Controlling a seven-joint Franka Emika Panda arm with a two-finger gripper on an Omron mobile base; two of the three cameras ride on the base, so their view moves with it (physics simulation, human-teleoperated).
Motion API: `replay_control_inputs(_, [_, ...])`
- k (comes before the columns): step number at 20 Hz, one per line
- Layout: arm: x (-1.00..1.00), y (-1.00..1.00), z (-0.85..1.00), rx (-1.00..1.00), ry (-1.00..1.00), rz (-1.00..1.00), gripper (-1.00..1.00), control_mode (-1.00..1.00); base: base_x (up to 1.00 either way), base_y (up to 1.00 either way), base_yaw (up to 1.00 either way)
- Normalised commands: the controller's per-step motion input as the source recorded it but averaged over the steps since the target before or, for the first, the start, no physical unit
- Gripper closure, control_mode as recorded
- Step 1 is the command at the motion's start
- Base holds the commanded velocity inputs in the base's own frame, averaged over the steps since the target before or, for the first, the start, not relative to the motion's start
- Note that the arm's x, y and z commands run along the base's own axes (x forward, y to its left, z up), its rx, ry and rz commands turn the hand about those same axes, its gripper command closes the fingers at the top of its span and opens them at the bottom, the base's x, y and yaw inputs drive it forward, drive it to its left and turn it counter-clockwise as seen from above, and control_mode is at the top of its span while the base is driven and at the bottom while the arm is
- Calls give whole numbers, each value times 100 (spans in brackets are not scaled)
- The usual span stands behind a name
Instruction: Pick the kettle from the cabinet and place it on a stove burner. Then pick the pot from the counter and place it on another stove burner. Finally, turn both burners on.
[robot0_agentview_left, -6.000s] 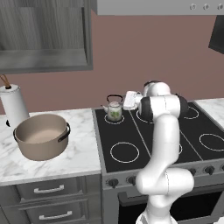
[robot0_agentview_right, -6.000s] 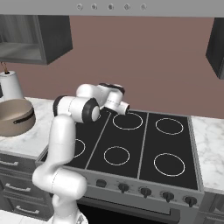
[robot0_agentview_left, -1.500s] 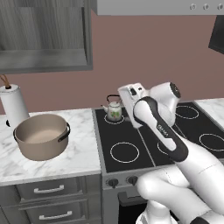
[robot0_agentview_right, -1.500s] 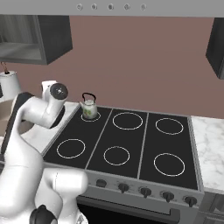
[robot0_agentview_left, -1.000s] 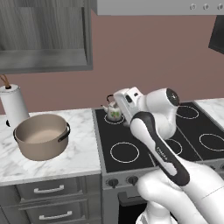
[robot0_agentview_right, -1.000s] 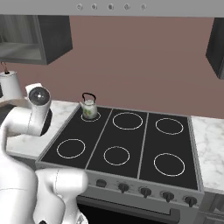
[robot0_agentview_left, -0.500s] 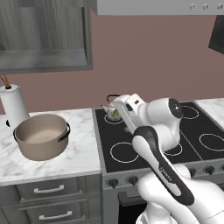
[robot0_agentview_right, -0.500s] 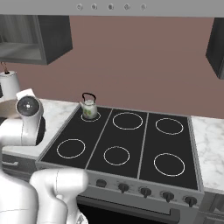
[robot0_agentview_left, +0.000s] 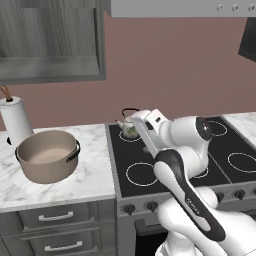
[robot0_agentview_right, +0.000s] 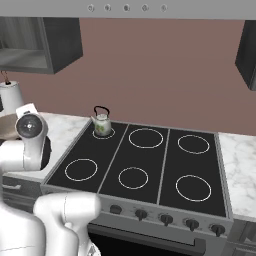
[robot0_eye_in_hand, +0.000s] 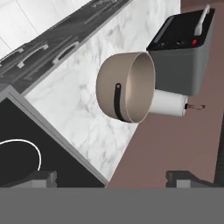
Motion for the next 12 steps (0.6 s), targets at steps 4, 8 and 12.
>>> replay_control_inputs(4, [0,0,0,0,0,0,-100,100,-42,6,-1])
replay_control_inputs(8, [0,0,0,0,0,0,-100,100,-24,37,-6])
replay_control_inputs(12, [0,0,0,0,0,0,-100,100,-13,37,-4])
